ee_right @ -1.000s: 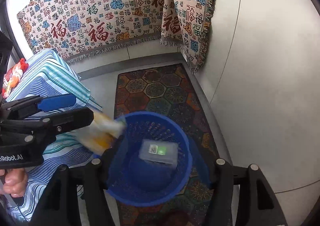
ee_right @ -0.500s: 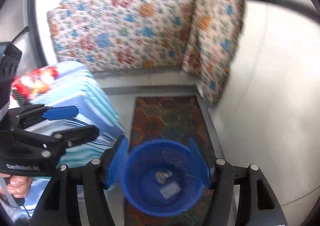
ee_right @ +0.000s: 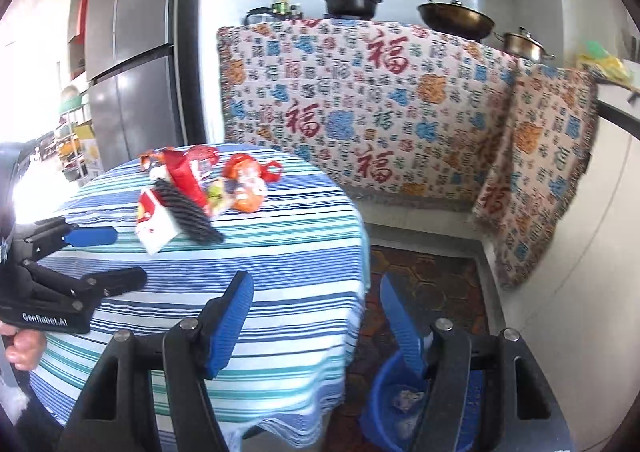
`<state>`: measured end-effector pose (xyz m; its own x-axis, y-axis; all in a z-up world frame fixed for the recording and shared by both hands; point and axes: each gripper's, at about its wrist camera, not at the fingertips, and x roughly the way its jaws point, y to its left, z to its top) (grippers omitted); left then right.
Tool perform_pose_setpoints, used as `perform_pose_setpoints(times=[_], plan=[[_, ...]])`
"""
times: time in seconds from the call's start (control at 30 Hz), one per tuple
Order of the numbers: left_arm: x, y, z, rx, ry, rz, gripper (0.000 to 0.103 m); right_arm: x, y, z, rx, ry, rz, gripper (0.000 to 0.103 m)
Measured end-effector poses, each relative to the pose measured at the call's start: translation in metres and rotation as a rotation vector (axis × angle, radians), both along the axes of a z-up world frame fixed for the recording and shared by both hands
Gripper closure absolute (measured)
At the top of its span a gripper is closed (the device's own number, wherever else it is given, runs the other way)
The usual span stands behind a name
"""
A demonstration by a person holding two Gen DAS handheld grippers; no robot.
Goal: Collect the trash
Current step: 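Swing both tools back over the table toward the remaining trash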
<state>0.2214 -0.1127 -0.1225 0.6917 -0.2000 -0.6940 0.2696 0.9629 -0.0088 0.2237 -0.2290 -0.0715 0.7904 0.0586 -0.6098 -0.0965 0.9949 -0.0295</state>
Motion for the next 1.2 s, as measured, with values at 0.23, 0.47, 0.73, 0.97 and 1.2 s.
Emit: perform_pose_setpoints(times=[0.23,0.47,0.73,0.97,1.2], plan=[[0.003,0.082,-0.02,0.02,0.022,0.153,0.019,0.004,0.061,-0.019,-0.036,0.022,0.074,0.035],[0.019,0.124,-0.046,0.025,0.067,0.222,0.019,0.015,0.089,-0.051,-0.042,0.094,0.131,0.035],[0.035,0.14,-0.058,-0.031,0.129,0.236,0.01,0.027,0.095,-0.074,-0.05,0.167,0.154,0.035],[0.039,0.131,-0.062,0.032,0.152,0.197,0.001,0.029,0.099,-0.082,-0.067,0.185,0.175,0.034],[0.038,0.129,-0.064,0.07,0.159,0.19,0.0,0.03,0.1,-0.083,-0.072,0.169,0.174,0.031]])
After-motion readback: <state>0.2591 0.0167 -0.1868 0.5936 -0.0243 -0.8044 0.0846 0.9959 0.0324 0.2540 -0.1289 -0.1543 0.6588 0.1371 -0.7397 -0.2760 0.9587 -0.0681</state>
